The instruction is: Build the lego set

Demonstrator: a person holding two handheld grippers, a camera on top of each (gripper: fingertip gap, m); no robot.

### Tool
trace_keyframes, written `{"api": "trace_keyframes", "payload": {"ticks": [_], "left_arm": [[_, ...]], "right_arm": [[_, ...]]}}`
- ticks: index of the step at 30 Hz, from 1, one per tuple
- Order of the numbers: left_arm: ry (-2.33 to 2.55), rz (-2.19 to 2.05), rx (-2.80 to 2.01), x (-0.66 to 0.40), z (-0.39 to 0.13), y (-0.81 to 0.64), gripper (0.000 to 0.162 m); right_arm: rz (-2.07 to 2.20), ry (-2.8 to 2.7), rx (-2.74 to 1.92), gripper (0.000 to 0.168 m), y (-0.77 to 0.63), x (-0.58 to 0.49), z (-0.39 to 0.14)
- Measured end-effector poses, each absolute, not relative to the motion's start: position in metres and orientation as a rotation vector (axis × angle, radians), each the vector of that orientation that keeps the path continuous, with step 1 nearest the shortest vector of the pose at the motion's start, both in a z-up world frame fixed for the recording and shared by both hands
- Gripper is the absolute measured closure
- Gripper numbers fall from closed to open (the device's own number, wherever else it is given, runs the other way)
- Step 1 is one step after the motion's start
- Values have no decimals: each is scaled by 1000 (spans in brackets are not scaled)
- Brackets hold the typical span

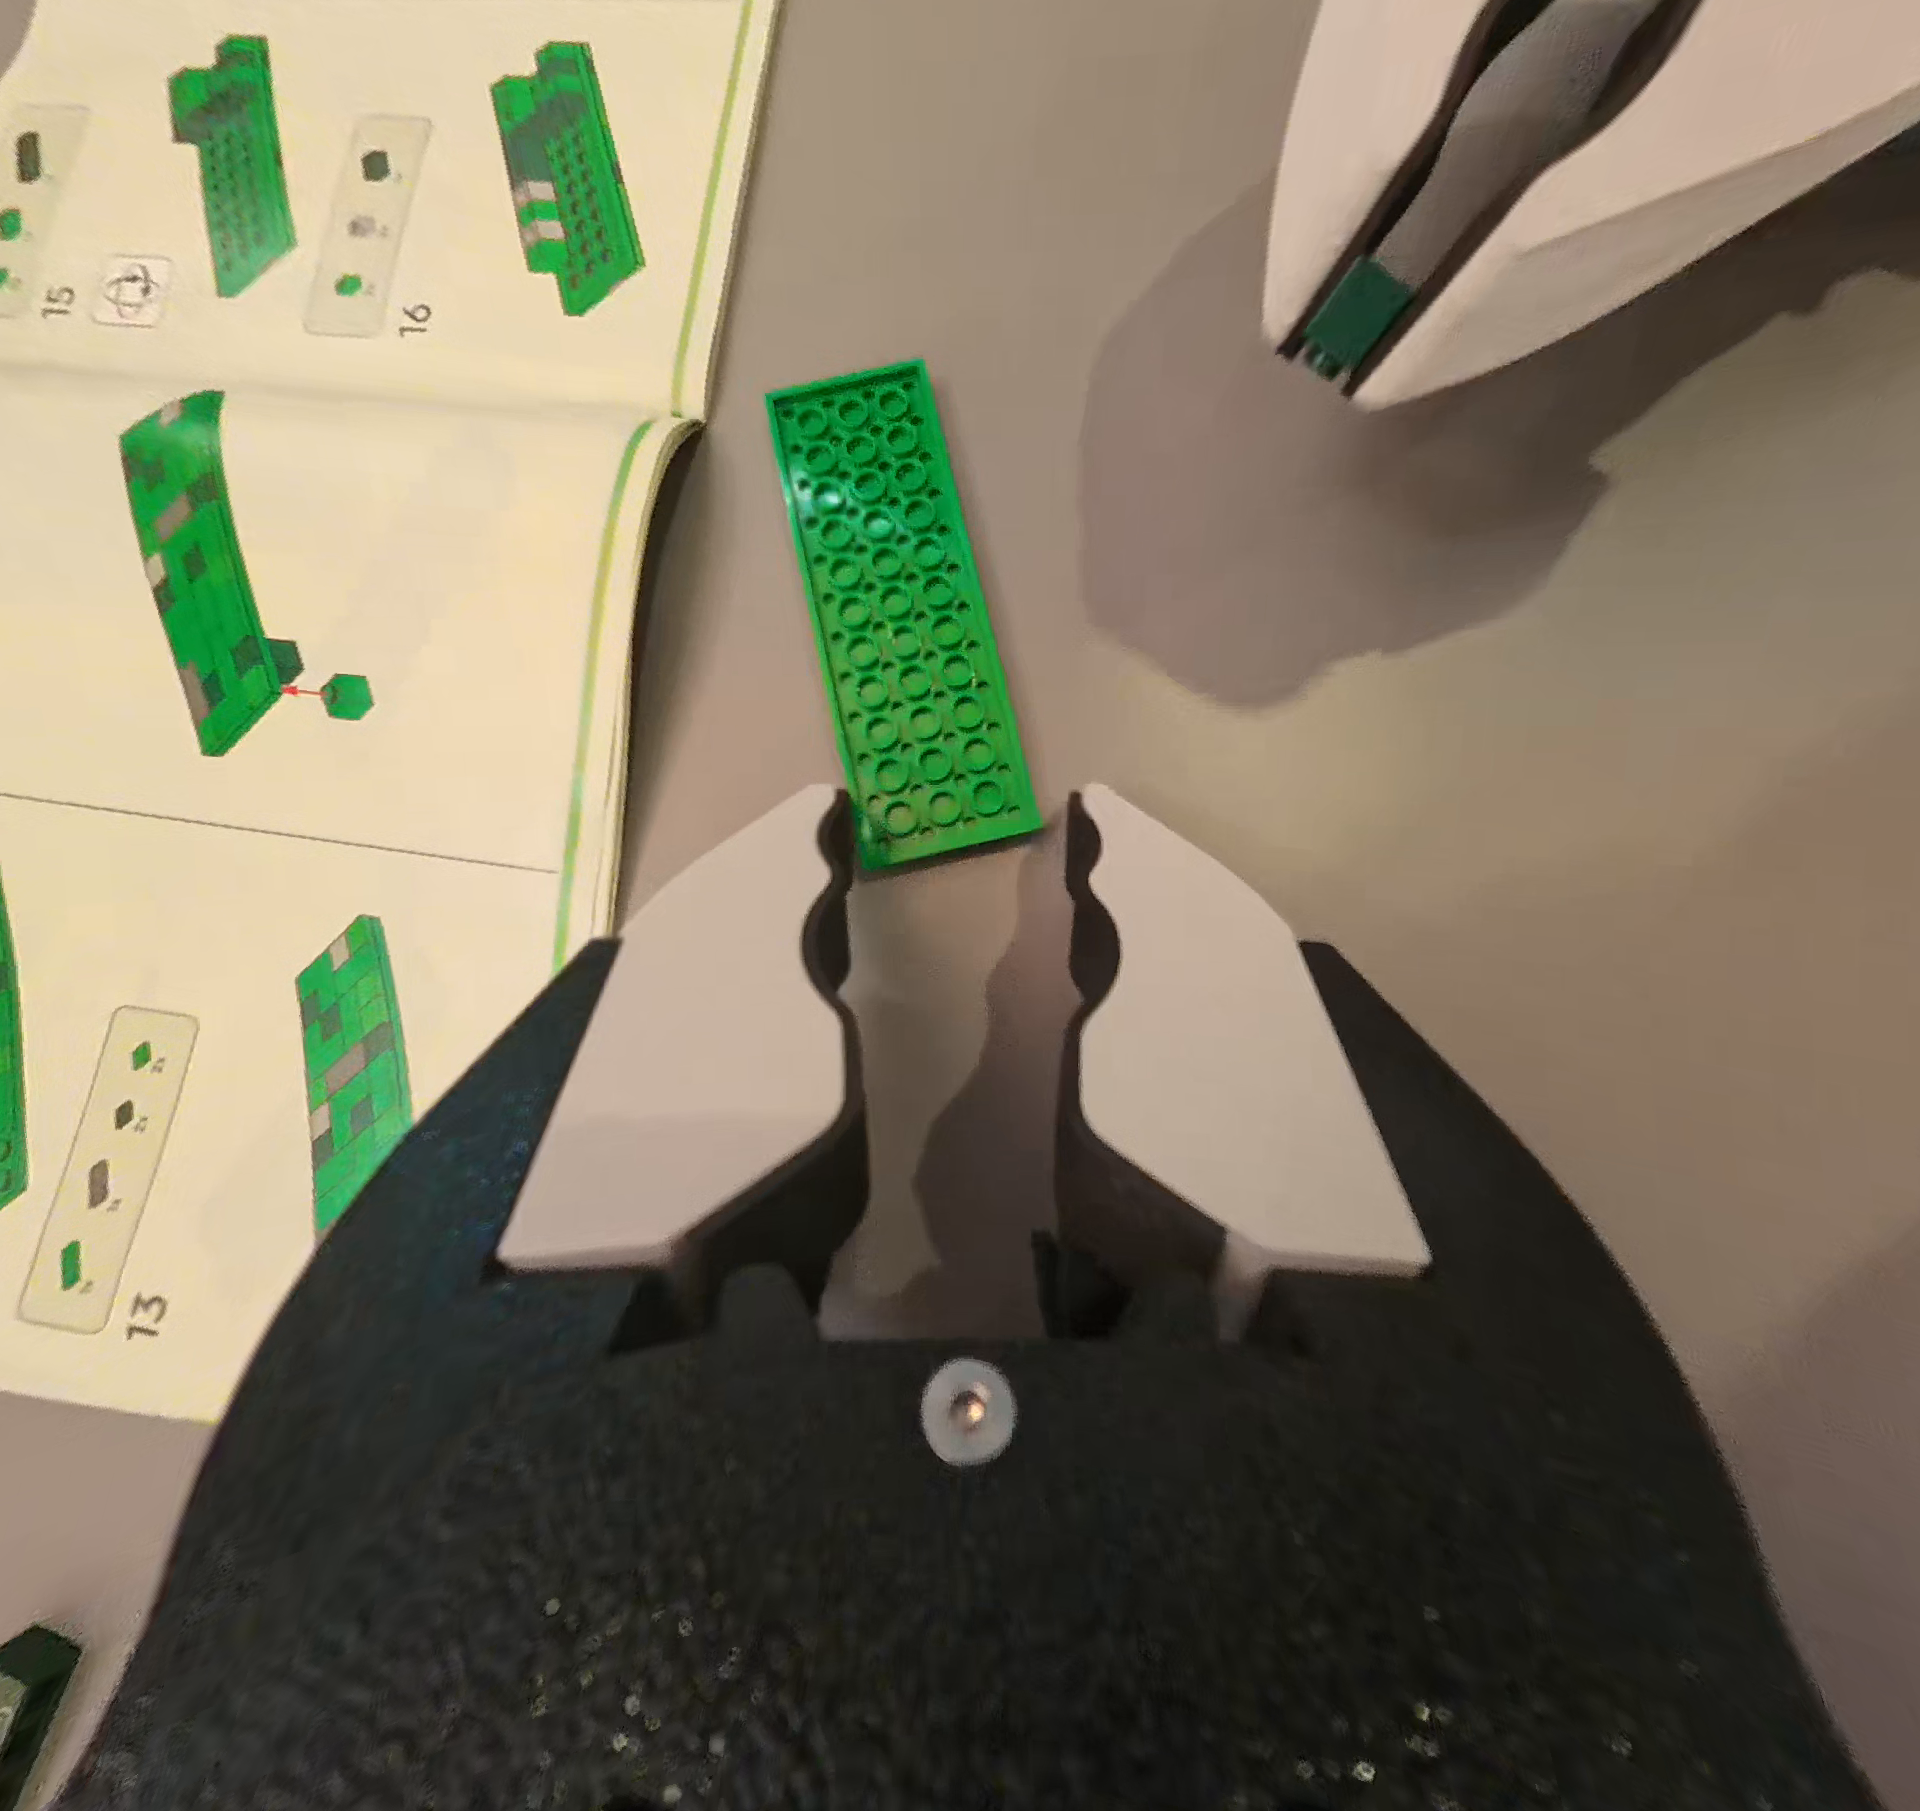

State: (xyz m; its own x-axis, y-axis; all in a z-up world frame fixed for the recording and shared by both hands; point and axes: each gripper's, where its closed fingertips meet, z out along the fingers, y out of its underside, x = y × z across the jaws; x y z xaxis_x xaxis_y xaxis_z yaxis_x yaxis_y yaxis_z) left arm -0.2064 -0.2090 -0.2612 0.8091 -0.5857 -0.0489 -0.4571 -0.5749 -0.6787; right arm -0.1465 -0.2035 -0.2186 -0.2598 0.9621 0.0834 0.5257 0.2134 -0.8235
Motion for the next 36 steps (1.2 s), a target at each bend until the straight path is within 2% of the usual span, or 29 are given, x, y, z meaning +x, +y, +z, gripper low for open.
{"api": "trace_keyframes", "payload": {"ticks": [1,6,11,19,23,31,36], "left_arm": [[771,-243,-2290,-205,-261,-209,127],[820,-240,-2289,-203,-261,-210,128],[1011,-374,-2266,-185,-260,-234,129],[1155,-490,-2213,-172,-260,-256,128],[1066,-398,-2205,-182,-260,-254,116],[1059,-373,-2226,-177,-262,-254,129],[1239,0,-1998,-184,-254,-244,129]], "right_arm": [[856,-1961,-1415,160,-202,-140,-225],[553,-2188,-1439,160,-189,-122,-236],[666,-2239,-1301,160,-206,-135,-222],[624,-2436,-1231,160,-231,-149,-246],[653,-2389,-1252,160,-230,-149,-245],[755,-2266,-1294,160,-227,-146,-236],[931,-2149,-1377,161,-224,-139,-222]]}}
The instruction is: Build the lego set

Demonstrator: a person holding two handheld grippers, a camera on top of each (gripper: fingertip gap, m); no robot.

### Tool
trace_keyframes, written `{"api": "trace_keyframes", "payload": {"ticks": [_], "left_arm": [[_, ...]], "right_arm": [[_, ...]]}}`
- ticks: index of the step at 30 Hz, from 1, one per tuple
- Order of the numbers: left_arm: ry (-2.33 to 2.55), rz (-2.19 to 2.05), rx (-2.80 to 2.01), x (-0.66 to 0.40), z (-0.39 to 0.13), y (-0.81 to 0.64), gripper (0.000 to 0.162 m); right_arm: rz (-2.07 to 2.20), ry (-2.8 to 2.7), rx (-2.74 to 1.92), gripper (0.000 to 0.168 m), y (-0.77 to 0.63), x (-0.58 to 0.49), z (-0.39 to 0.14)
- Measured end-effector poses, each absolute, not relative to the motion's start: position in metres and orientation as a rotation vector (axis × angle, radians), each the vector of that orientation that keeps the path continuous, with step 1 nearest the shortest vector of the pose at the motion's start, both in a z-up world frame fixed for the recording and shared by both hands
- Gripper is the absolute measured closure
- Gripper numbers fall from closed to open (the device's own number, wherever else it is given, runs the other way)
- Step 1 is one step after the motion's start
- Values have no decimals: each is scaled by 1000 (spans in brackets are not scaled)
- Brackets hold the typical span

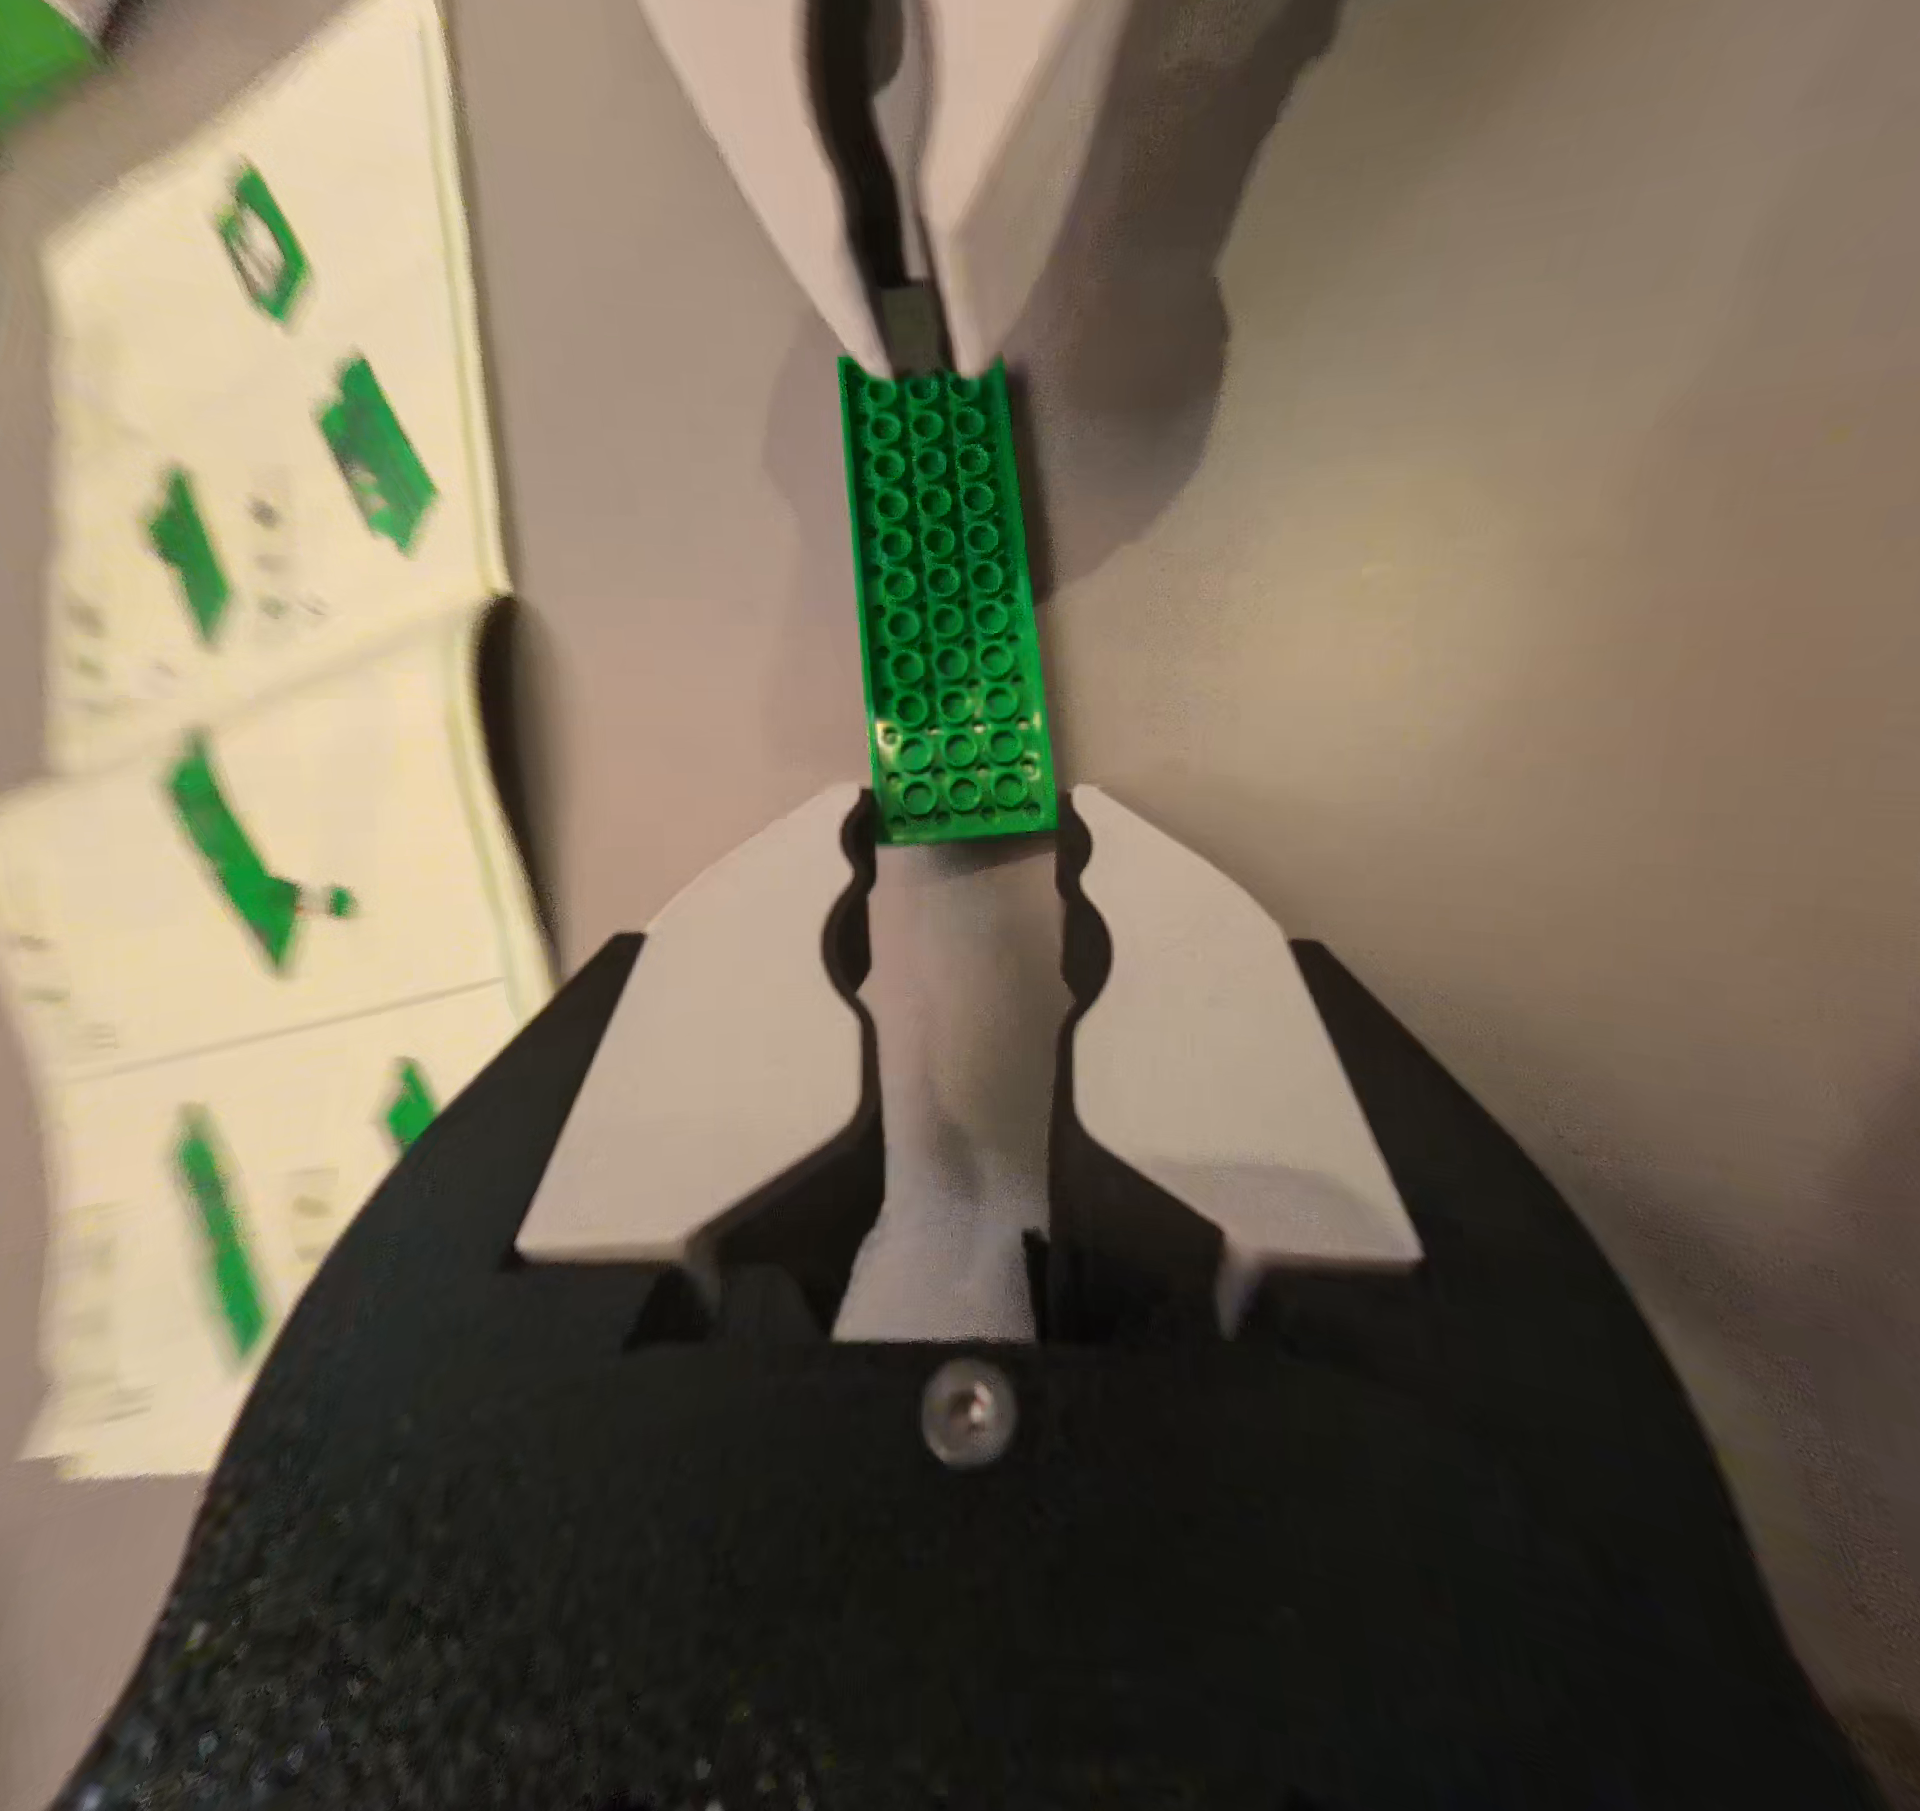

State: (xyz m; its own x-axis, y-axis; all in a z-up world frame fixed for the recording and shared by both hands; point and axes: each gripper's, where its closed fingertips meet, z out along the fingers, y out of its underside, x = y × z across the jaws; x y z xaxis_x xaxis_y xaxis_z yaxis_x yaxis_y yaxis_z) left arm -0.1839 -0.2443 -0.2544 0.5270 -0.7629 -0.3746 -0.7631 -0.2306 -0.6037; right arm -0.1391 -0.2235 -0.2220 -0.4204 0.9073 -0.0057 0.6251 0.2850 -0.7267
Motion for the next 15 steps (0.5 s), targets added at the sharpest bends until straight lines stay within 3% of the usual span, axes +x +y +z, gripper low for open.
{"api": "trace_keyframes", "payload": {"ticks": [8,15], "left_arm": [[1526,644,-1458,-180,-236,-238,129],[1495,684,-1362,-181,-223,-238,129]], "right_arm": [[1016,-2107,-1412,161,-220,-130,-208],[893,-2116,-1332,160,-225,-141,-208]]}}
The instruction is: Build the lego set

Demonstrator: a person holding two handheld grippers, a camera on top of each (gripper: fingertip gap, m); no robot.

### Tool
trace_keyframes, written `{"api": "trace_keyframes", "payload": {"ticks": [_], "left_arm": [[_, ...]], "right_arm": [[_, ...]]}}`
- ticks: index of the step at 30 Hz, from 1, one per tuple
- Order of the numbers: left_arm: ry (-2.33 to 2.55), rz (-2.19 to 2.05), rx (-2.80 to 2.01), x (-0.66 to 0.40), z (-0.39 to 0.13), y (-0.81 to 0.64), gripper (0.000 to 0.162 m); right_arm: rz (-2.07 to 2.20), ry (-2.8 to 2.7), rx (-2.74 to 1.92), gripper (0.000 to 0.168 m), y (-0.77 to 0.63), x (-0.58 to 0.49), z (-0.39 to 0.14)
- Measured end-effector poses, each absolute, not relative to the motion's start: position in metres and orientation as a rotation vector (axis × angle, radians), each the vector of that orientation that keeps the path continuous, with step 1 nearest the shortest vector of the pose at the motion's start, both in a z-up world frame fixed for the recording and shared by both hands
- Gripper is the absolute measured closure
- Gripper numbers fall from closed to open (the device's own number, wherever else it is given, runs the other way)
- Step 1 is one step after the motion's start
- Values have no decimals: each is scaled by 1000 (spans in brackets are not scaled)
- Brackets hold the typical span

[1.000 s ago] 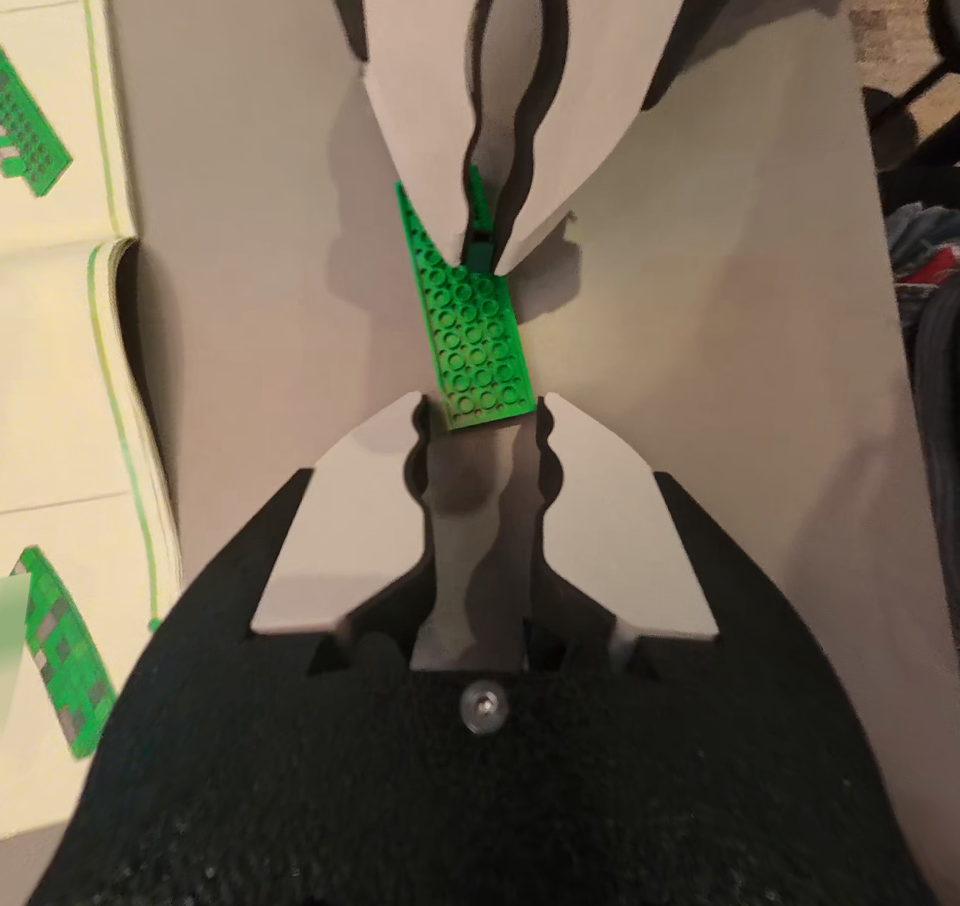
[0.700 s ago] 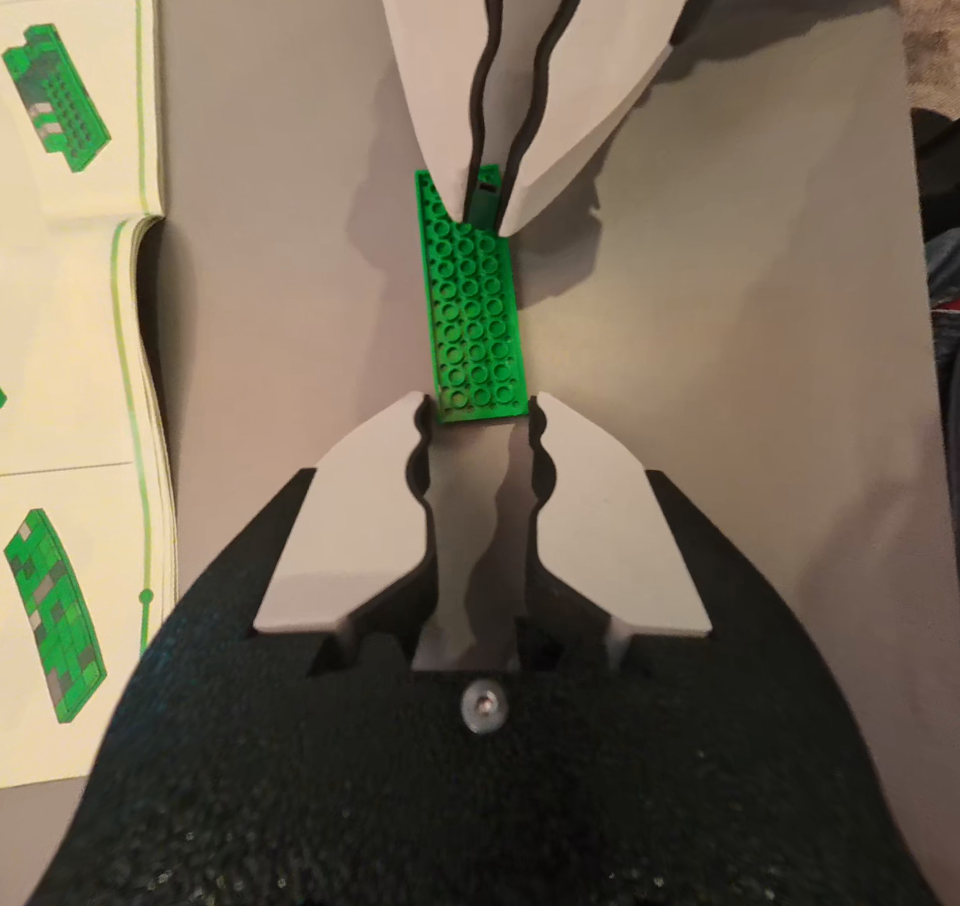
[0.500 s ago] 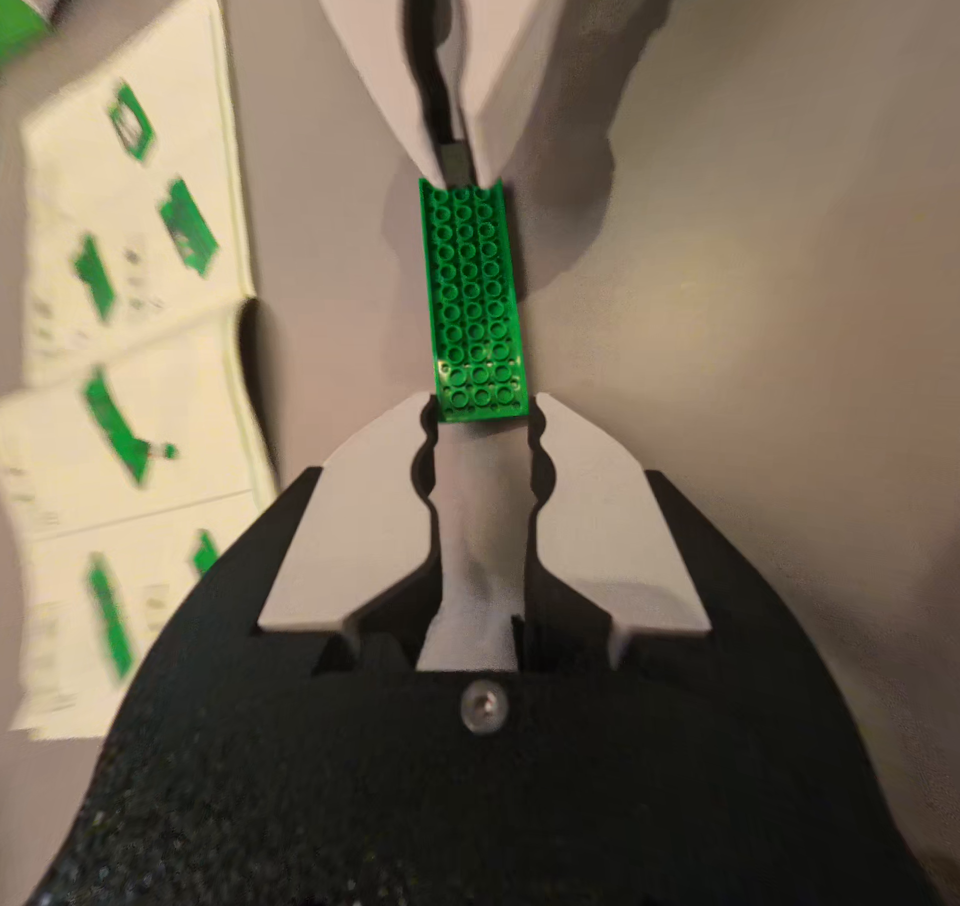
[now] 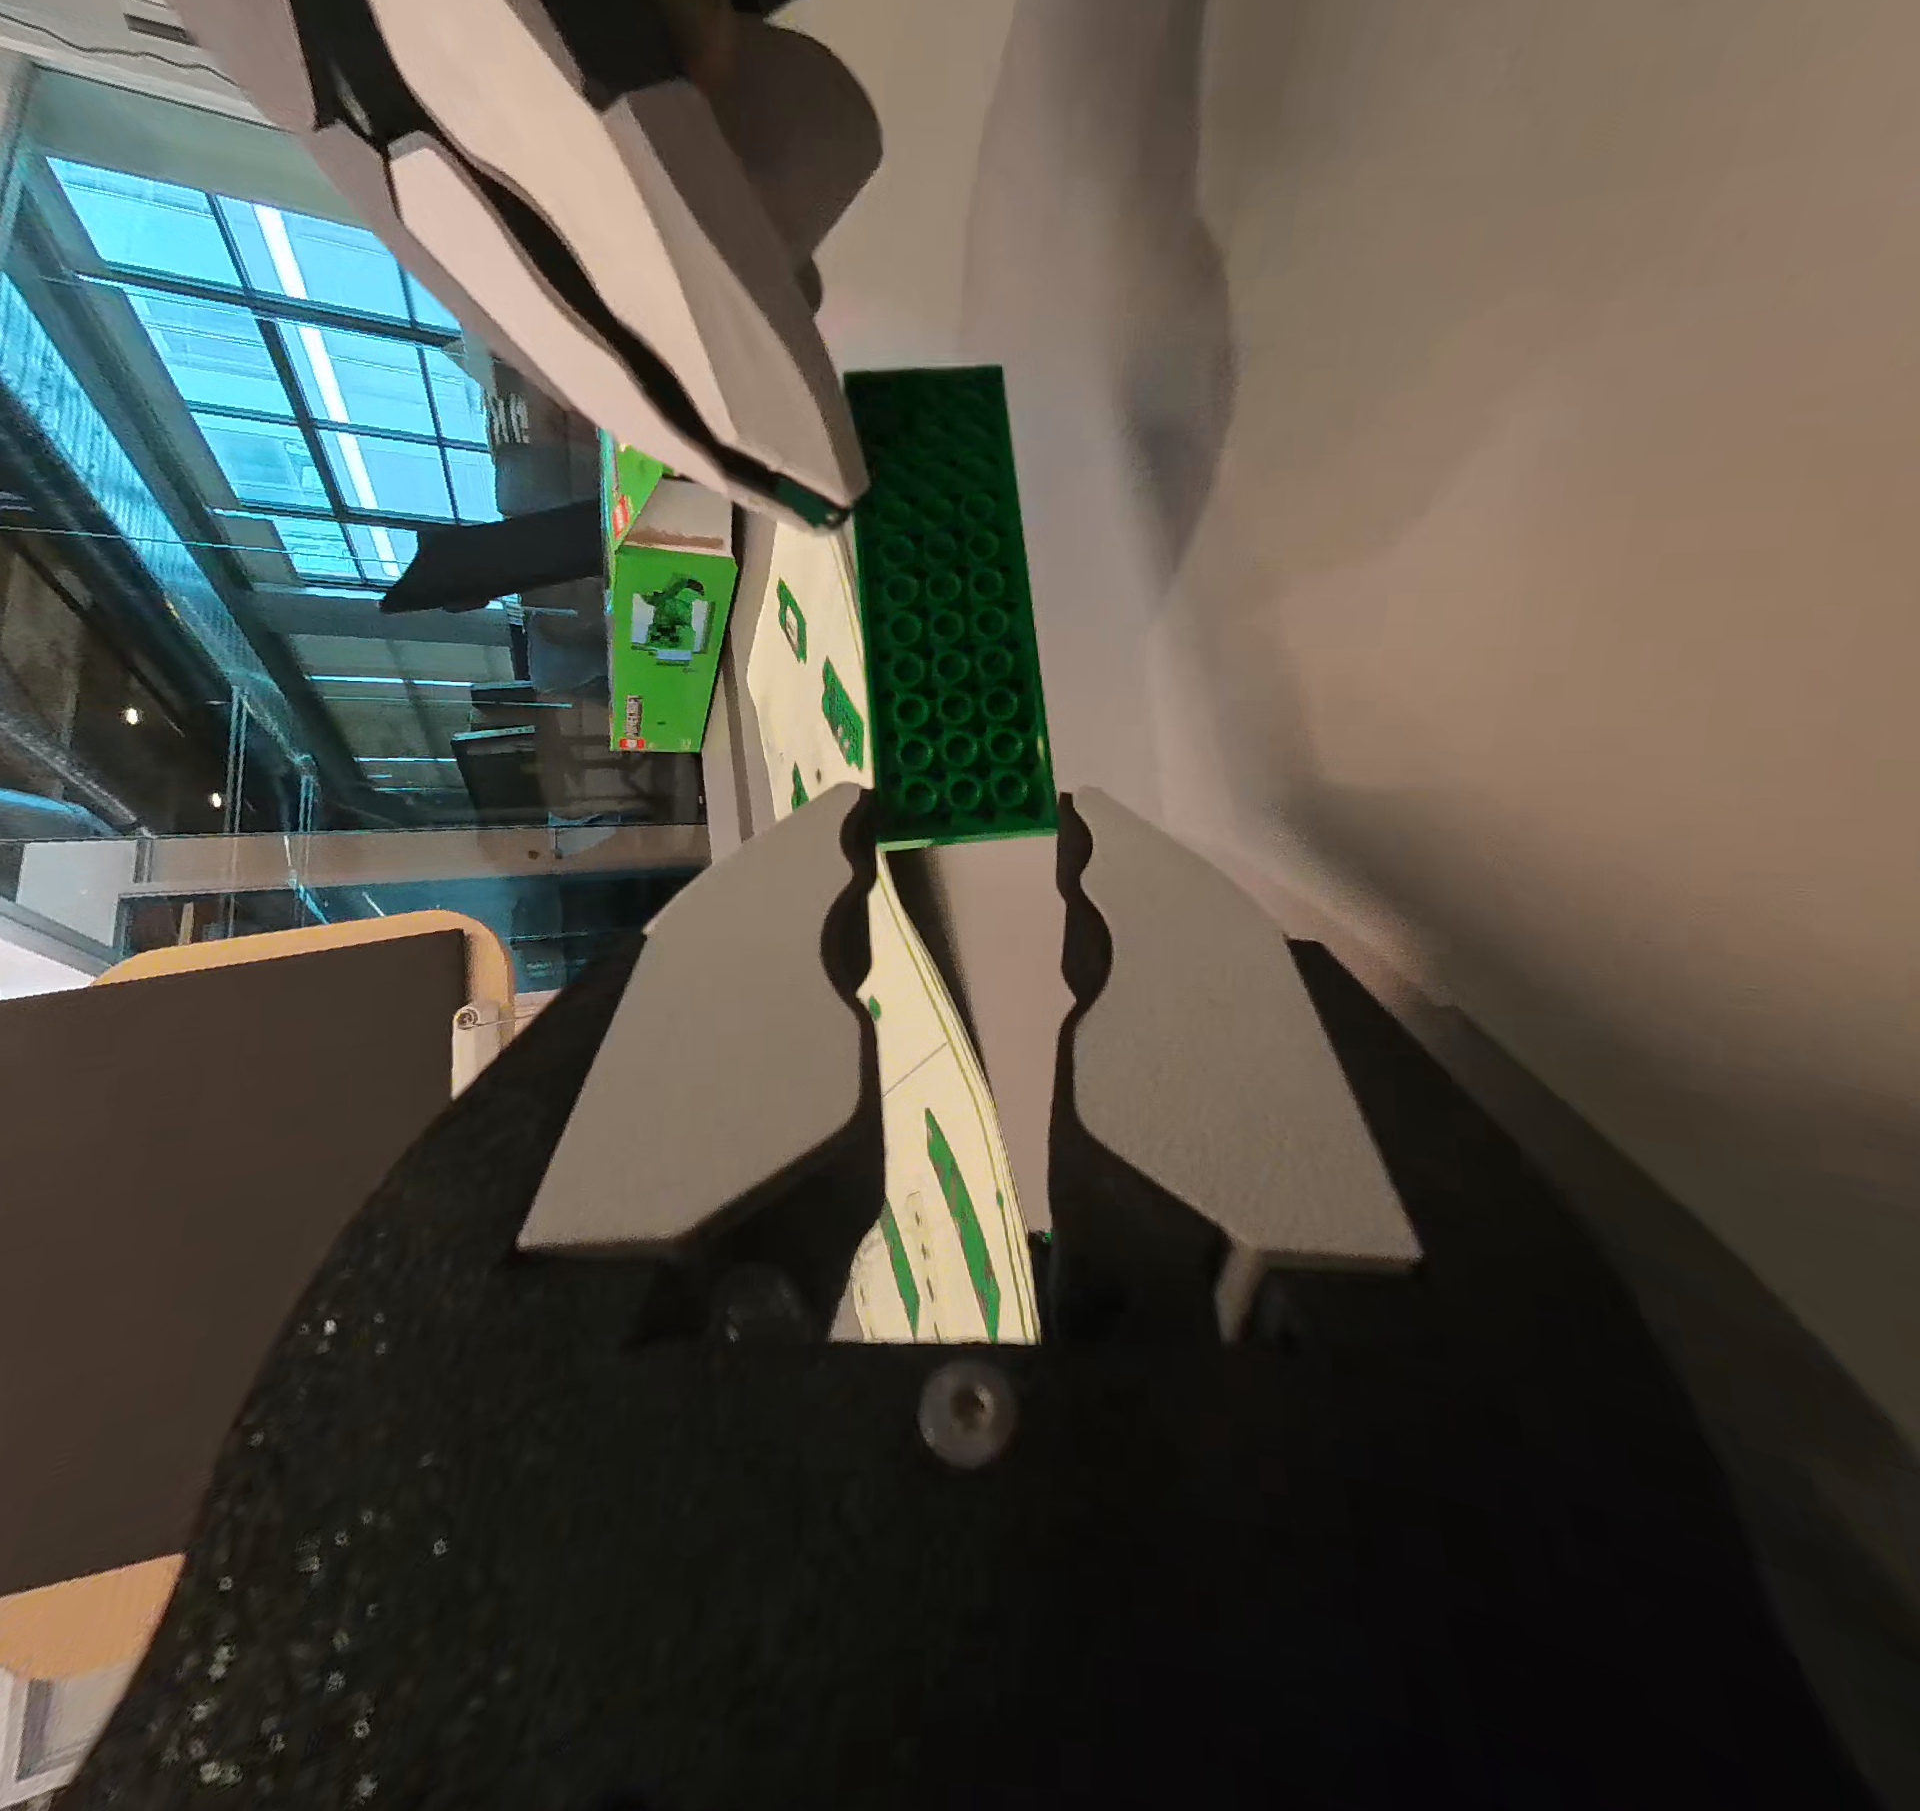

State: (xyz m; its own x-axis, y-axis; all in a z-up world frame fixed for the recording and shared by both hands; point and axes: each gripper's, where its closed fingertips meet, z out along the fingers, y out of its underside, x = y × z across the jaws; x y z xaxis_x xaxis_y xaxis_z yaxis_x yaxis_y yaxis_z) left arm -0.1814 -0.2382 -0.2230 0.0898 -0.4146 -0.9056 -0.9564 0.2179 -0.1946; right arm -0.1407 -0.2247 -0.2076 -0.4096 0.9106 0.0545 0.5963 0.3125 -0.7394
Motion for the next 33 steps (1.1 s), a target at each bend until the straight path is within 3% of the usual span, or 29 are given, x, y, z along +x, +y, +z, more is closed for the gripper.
{"api": "trace_keyframes", "payload": {"ticks": [5,12,23,33], "left_arm": [[1523,673,-1369,-182,-228,-240,129],[1594,673,-1342,-183,-234,-245,129],[1599,654,-1340,-181,-235,-247,129],[1596,648,-1342,-181,-235,-248,129]], "right_arm": [[774,-2110,-1363,161,-205,-143,-210],[244,-2408,-1558,161,-158,-98,-263],[137,-2572,-1522,160,-161,-93,-262],[198,-2504,-1511,147,-165,-88,-258]]}}
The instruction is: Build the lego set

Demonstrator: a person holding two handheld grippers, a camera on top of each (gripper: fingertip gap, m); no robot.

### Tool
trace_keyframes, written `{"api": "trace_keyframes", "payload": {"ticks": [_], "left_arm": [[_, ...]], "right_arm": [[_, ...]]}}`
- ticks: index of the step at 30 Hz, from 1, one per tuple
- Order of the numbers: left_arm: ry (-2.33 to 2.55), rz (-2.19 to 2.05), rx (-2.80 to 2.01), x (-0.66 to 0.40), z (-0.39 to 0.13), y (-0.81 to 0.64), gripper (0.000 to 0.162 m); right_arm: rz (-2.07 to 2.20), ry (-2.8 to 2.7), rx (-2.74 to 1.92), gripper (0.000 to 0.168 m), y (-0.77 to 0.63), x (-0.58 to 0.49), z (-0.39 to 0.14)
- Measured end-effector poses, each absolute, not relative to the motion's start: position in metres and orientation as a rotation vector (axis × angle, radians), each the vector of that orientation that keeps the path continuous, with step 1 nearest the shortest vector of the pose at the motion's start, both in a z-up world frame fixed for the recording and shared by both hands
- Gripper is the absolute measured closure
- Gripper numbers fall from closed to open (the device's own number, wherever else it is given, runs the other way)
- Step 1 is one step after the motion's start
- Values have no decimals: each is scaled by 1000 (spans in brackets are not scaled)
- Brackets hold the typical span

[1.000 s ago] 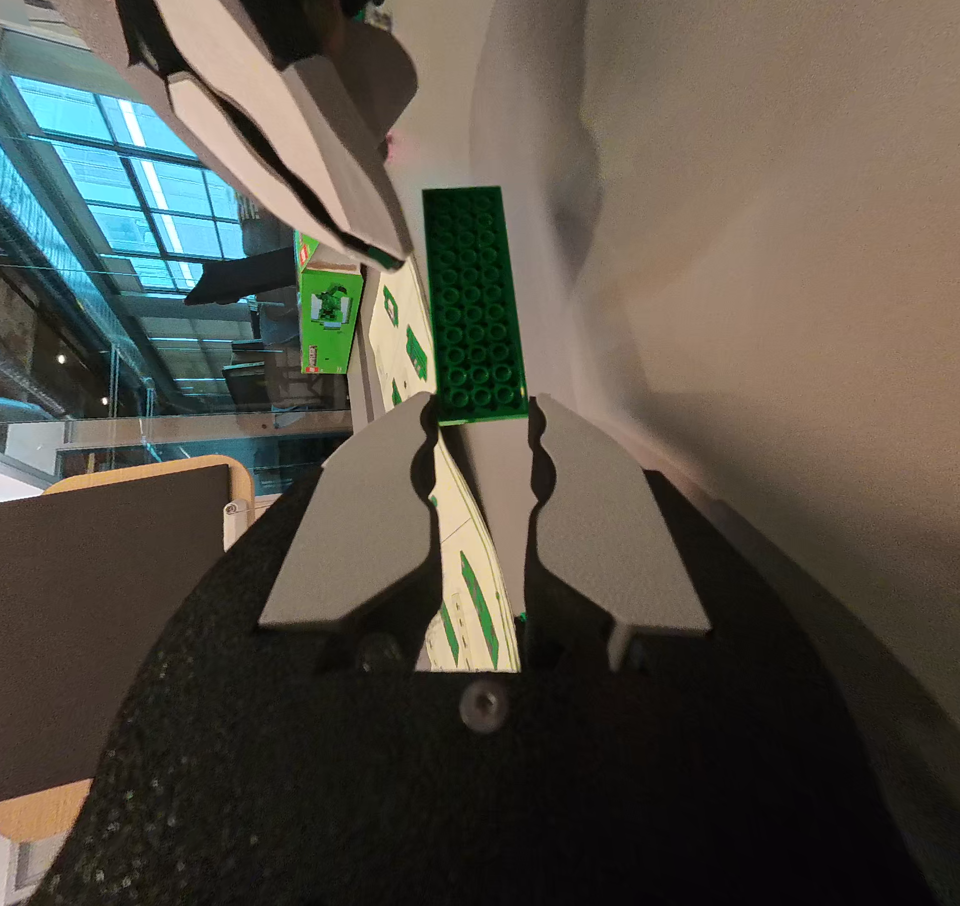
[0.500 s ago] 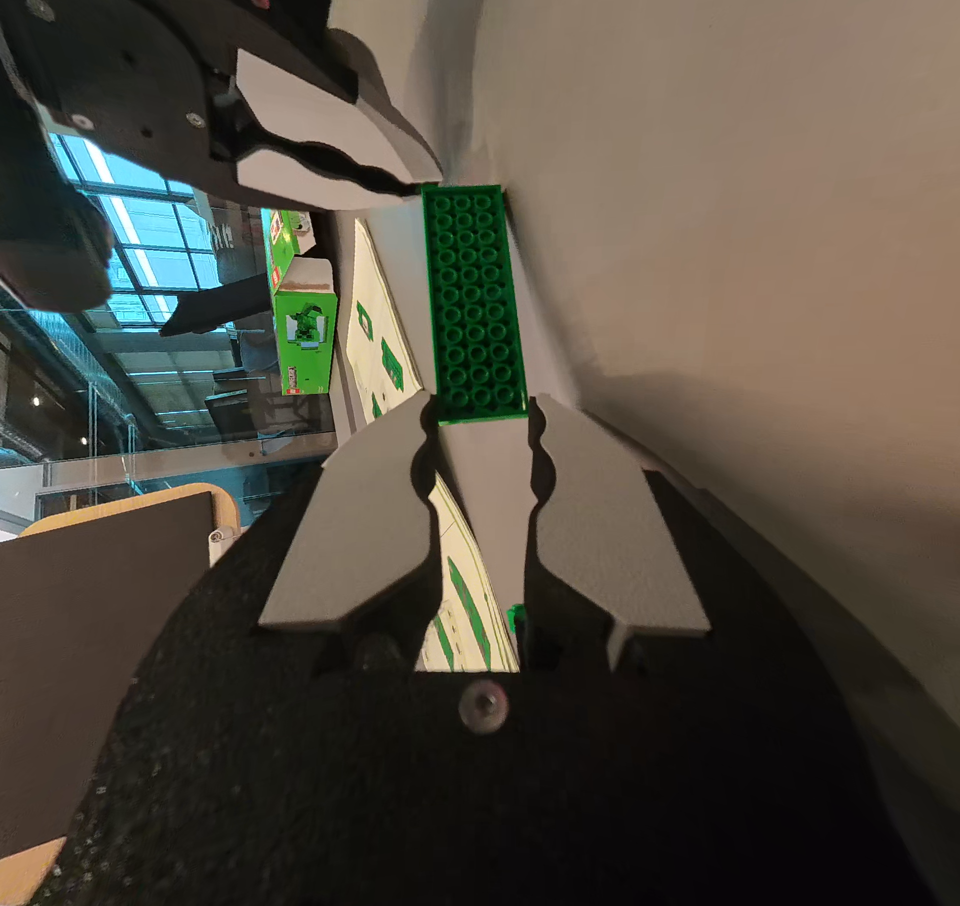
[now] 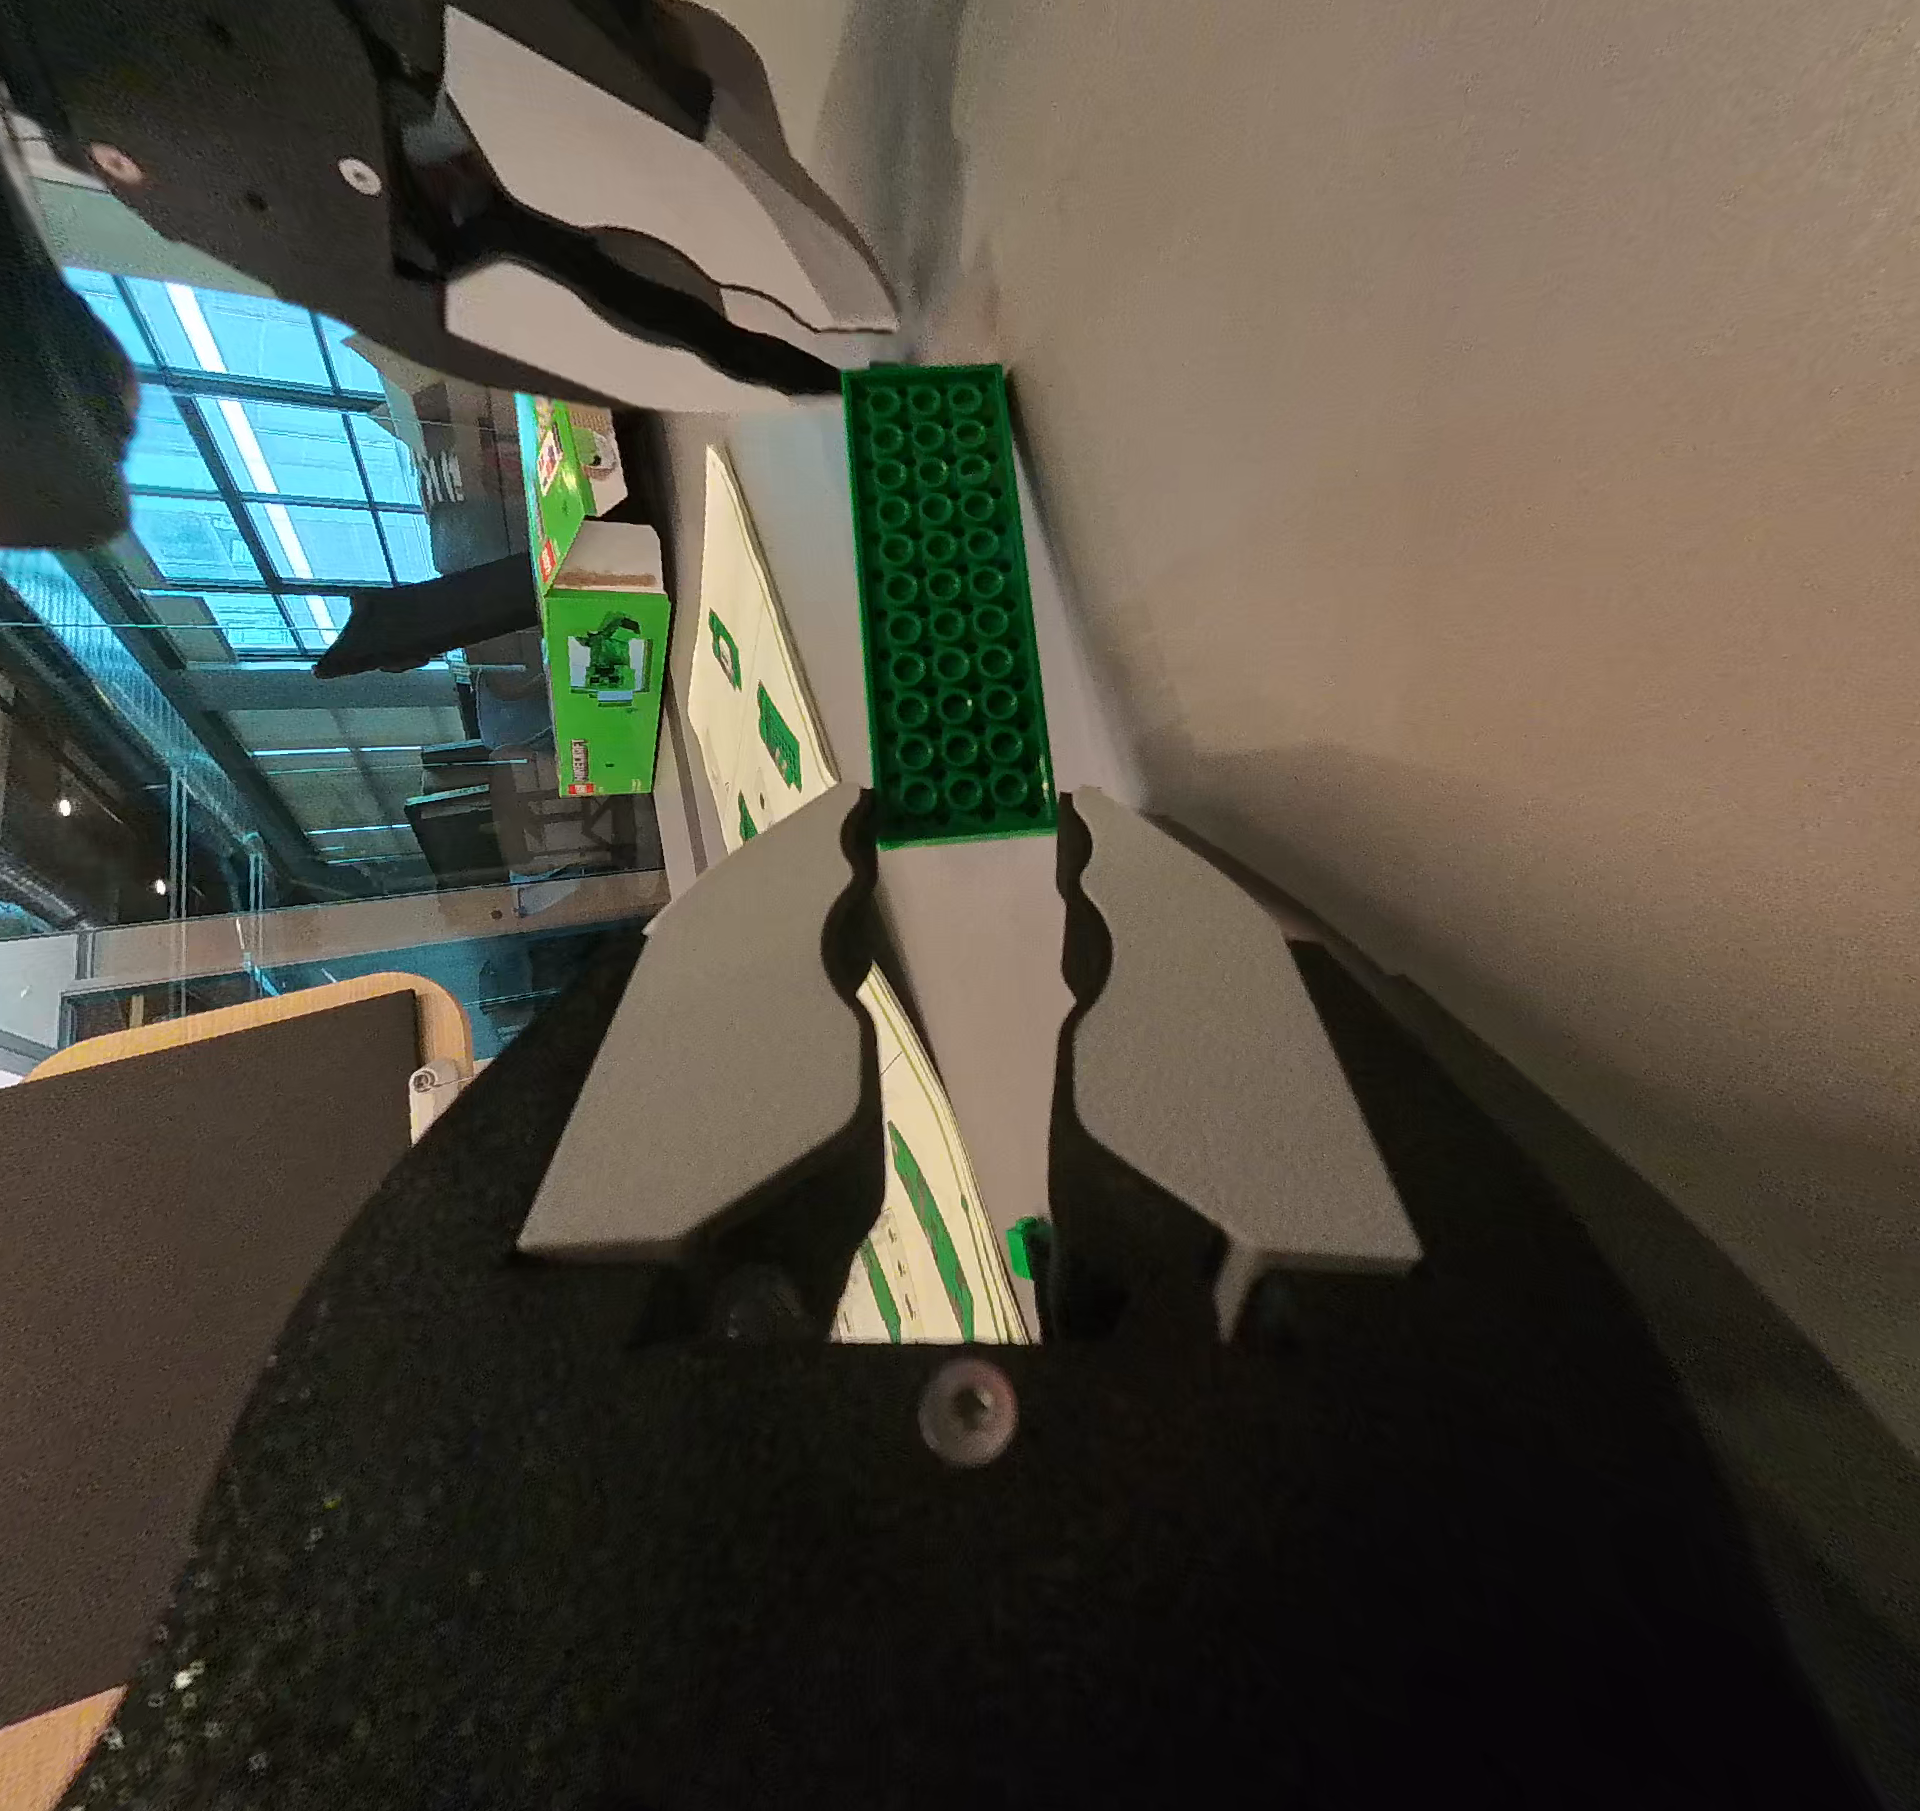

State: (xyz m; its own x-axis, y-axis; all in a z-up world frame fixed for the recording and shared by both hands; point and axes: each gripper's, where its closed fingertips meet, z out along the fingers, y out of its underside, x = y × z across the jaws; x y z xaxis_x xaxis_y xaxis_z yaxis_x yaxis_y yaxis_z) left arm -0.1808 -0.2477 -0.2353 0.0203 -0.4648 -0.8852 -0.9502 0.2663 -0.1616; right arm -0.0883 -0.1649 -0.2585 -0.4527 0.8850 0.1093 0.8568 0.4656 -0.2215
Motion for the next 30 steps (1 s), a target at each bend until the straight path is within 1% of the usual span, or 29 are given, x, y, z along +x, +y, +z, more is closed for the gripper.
{"api": "trace_keyframes", "payload": {"ticks": [3,5,6,8,10,11,12,13,14,15,18,21,24,26,28,30], "left_arm": [[1590,650,-1342,-181,-235,-248,129],[1586,657,-1333,-180,-234,-247,129],[1584,658,-1326,-180,-234,-248,129],[1582,657,-1311,-178,-232,-248,129],[1582,646,-1301,-175,-232,-249,129],[1582,638,-1299,-174,-232,-249,129],[1581,629,-1298,-173,-232,-250,129],[1580,618,-1300,-172,-233,-250,129],[1580,597,-1305,-170,-233,-251,129],[1578,561,-1317,-169,-234,-253,129],[1498,375,-1416,-167,-233,-254,129],[1359,94,-1505,-164,-222,-259,120],[1202,-199,-1580,-163,-209,-261,118],[1111,-375,-1625,-163,-203,-262,123],[1041,-493,-1654,-164,-199,-262,135],[1012,-552,-1658,-165,-196,-263,144]], "right_arm": [[280,-2387,-1538,147,-163,-89,-243],[505,-2299,-1519,147,-181,-99,-228],[641,-2255,-1496,144,-195,-107,-220],[790,-2200,-1453,132,-215,-119,-215],[789,-2207,-1419,123,-223,-126,-222],[778,-2224,-1416,123,-226,-128,-228],[781,-2246,-1422,126,-228,-129,-233],[796,-2265,-1429,136,-231,-130,-236],[820,-2283,-1430,151,-234,-130,-239],[828,-2290,-1432,159,-234,-131,-240],[844,-2283,-1405,161,-233,-131,-238],[843,-2261,-1295,162,-231,-131,-229],[857,-2240,-1167,162,-233,-132,-219],[871,-2233,-1116,162,-235,-133,-214],[896,-2224,-1073,162,-237,-134,-211],[910,-2221,-1050,162,-238,-135,-210]]}}
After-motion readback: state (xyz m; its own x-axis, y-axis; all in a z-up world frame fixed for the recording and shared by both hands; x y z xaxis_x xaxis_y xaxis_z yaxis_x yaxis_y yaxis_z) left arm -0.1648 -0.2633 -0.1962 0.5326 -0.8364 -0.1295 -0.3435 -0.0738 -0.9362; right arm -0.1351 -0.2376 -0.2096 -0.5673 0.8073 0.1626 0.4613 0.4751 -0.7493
